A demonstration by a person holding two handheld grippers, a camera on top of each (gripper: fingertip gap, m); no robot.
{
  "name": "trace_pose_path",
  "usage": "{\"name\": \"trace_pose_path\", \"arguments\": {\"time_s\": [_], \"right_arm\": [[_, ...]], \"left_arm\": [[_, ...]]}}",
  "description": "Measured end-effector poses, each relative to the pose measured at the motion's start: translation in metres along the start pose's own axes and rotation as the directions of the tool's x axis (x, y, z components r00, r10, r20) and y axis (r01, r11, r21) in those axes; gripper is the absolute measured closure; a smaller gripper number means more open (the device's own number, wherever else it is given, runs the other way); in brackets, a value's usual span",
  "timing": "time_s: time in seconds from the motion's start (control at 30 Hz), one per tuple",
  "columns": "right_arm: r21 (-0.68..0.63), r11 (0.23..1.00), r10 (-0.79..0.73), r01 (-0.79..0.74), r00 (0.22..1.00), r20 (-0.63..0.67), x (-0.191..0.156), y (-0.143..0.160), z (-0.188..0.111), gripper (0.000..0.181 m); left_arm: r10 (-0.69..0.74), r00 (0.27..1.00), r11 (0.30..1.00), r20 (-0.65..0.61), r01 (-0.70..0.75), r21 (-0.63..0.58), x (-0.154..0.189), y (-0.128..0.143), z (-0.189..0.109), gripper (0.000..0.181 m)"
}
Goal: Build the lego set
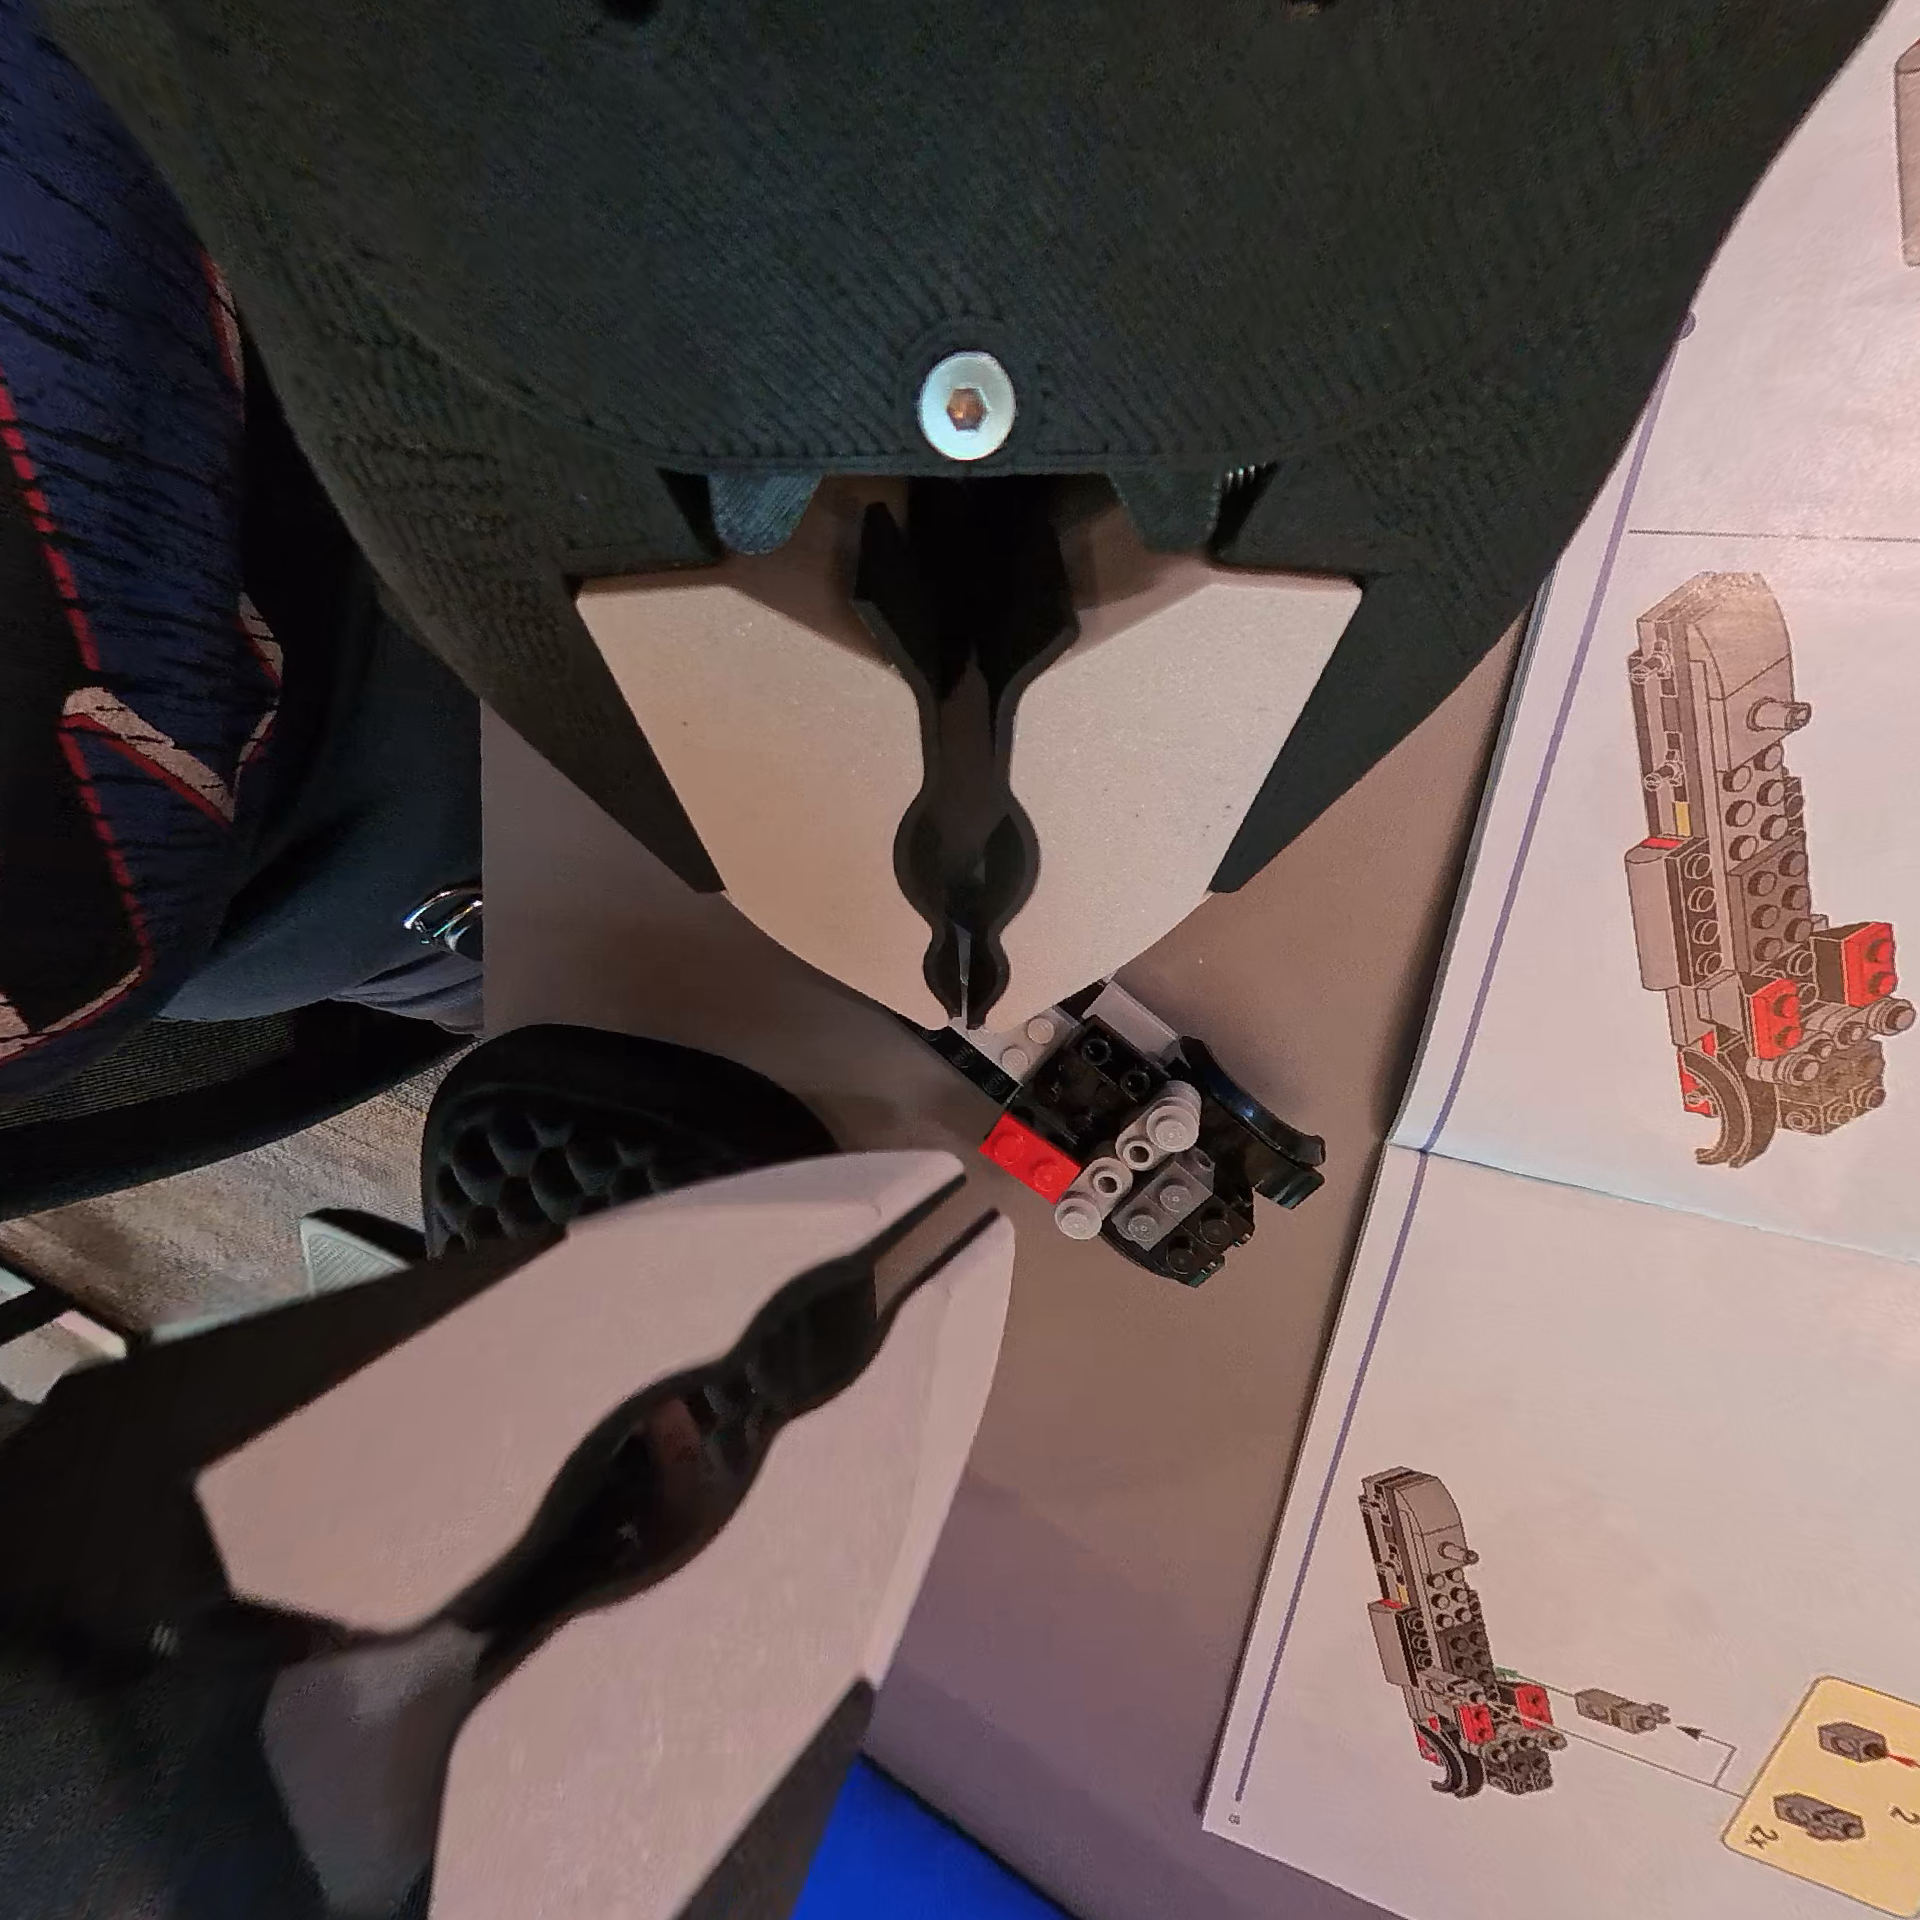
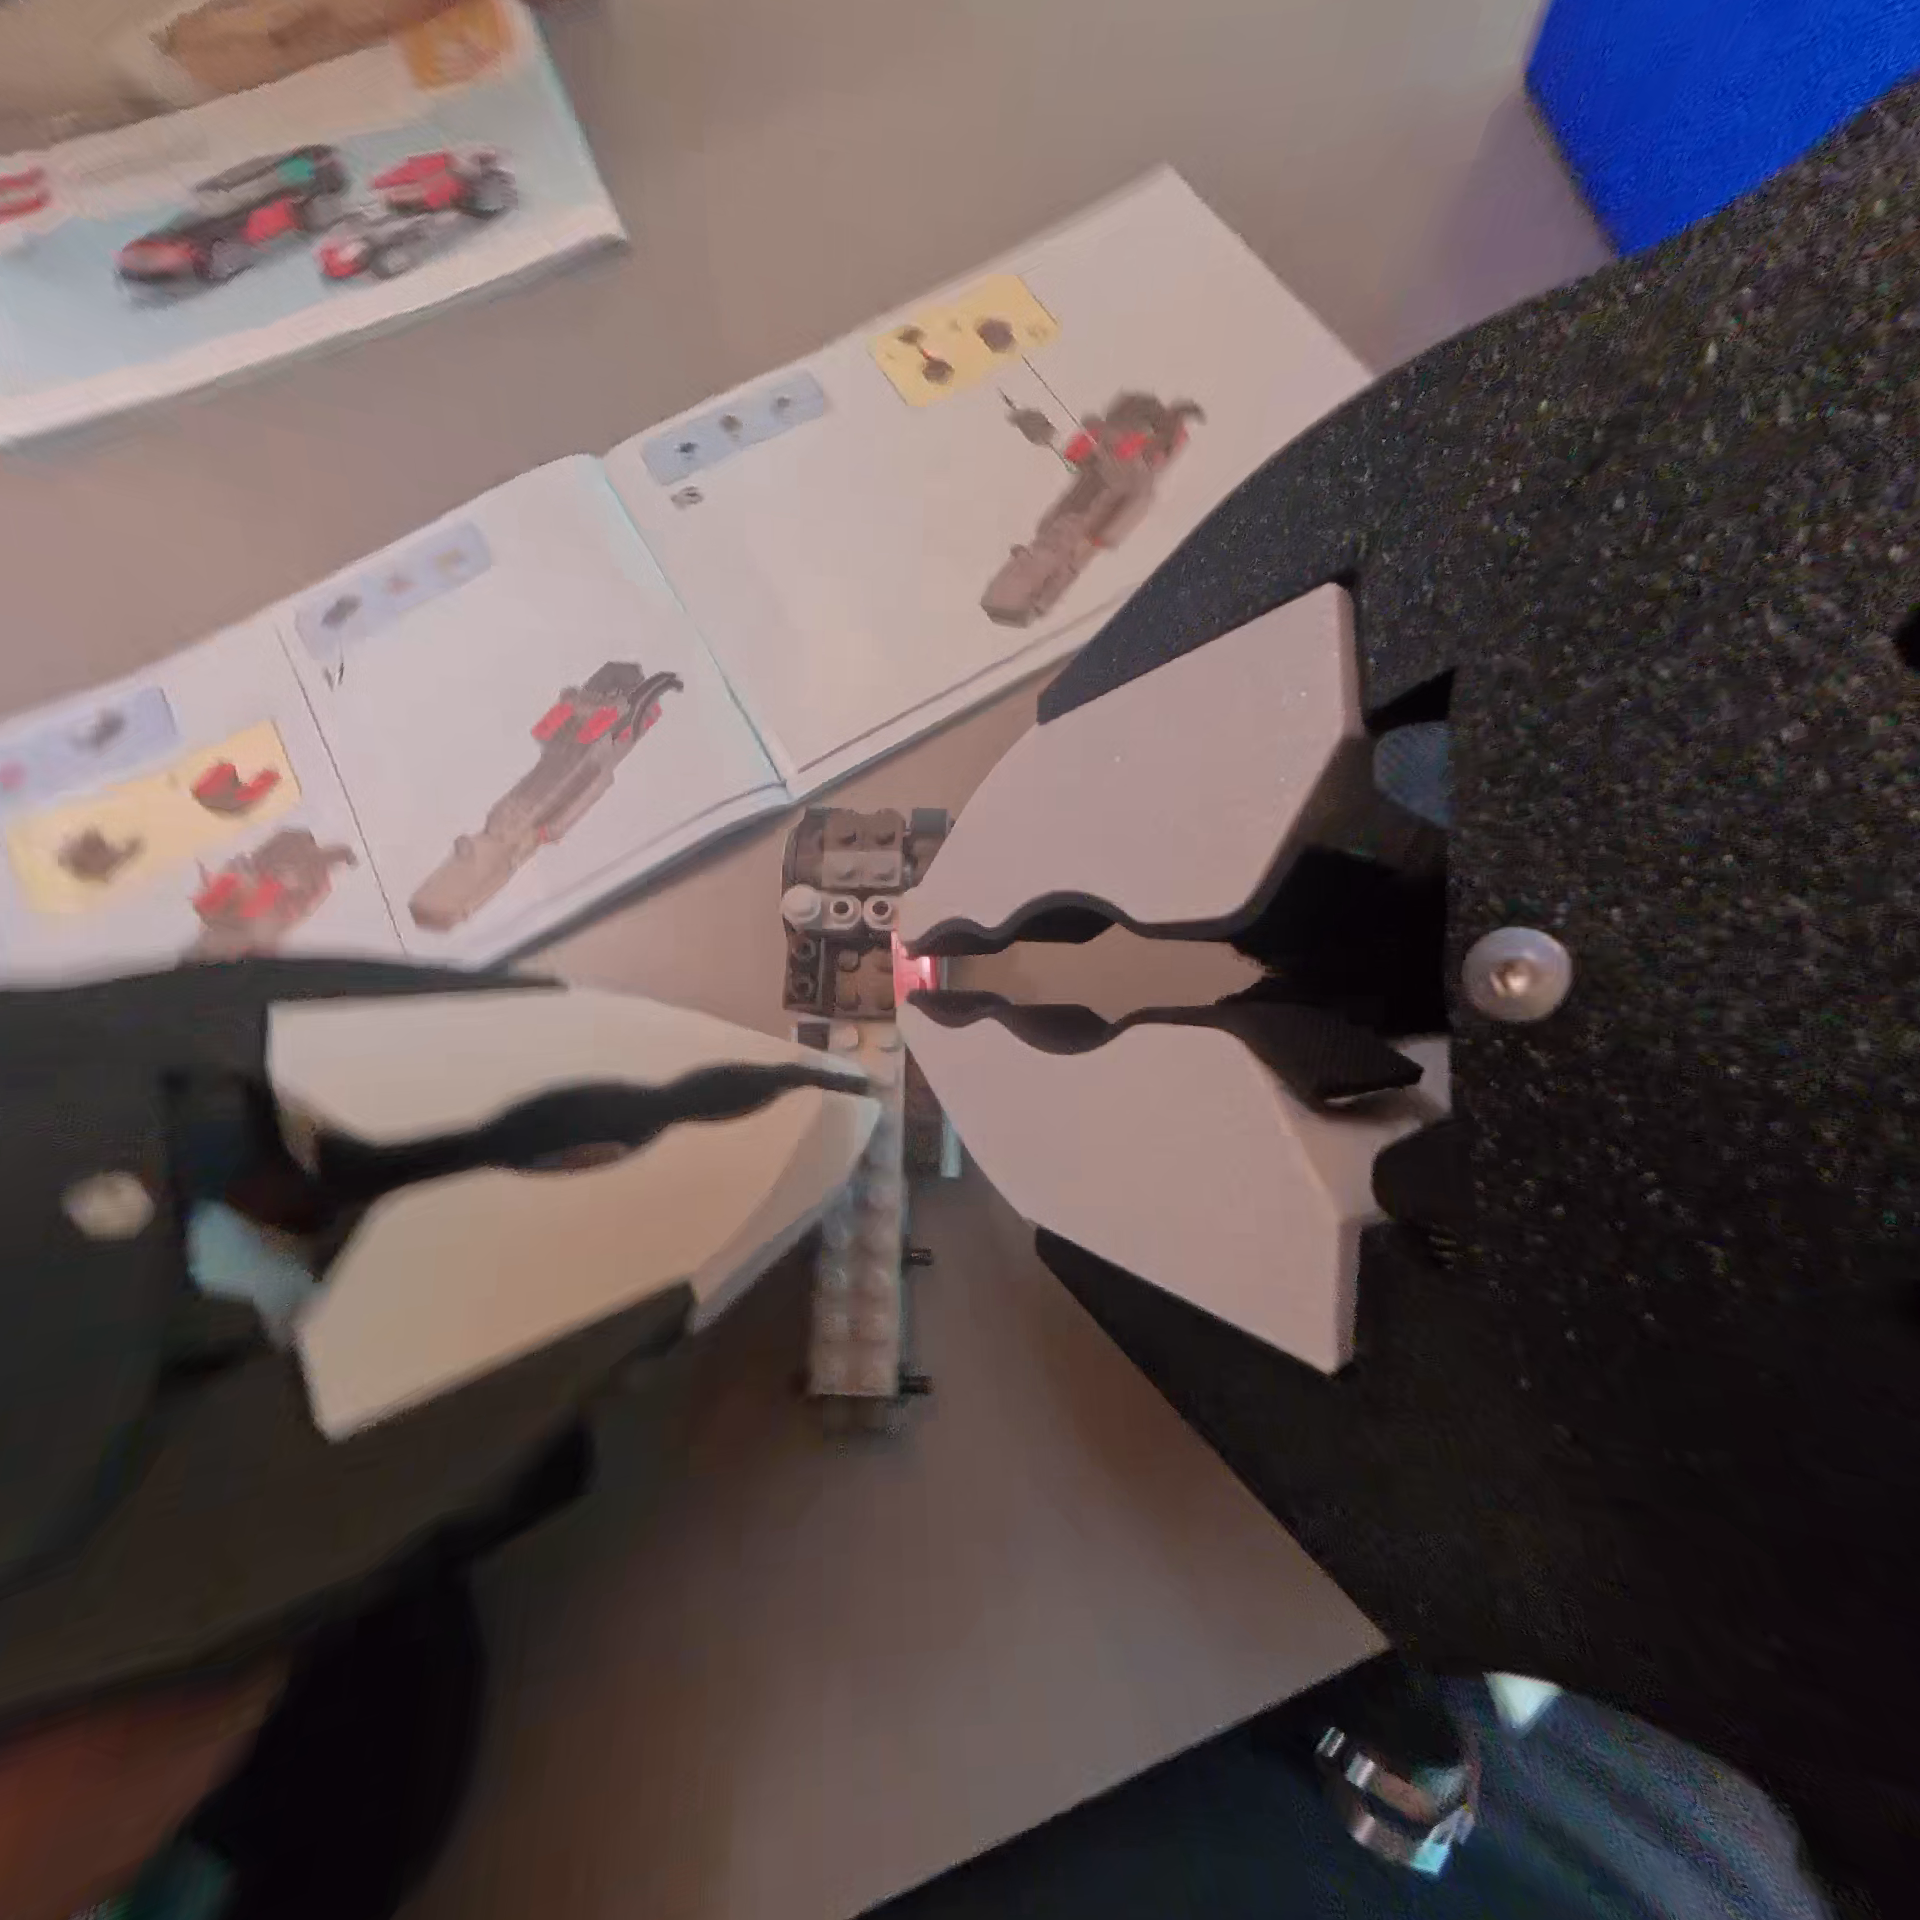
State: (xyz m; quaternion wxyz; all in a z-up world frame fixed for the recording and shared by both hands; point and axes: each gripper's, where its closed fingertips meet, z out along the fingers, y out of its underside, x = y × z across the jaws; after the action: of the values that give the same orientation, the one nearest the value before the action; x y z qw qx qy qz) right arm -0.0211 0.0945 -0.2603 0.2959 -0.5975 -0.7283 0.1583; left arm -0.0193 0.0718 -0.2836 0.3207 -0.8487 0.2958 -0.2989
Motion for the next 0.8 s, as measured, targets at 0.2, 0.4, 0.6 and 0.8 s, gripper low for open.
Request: {"name": "trace_pose_path", "arguments": {"time_s": [0.2, 0.4, 0.6, 0.8], "right_arm": [[0.09, 0.631, 0.728, -0.771, 0.628, 0.275, 0.005, 0.005, -0.003, 0.171], [0.03, 0.281, 0.861, -0.959, 0.266, 0.434, 0.002, 0.01, 0.011, 0.162], [0.028, 0.244, 0.881, -0.969, 0.234, 0.411, 0.004, 0.014, 0.012, 0.162], [0.005, 0.212, 0.891, -0.977, 0.196, 0.41, 0.003, 0.014, 0.015, 0.163]], "left_arm": [[-0.002, 1.0, 1.0, 0.0, 0.002, 0.0, 0.0, 0.0, 0.0, 0.18], [-0.017, 1.0, 1.0, -0.012, 0.017, 0.002, 0.0, 0.0, 0.0, 0.18], [-0.025, 1.0, 1.0, -0.017, 0.026, 0.005, -0.001, 0.0, 0.0, 0.18], [-0.036, 0.999, 0.999, -0.023, 0.036, 0.008, -0.001, 0.0, 0.0, 0.181]]}}
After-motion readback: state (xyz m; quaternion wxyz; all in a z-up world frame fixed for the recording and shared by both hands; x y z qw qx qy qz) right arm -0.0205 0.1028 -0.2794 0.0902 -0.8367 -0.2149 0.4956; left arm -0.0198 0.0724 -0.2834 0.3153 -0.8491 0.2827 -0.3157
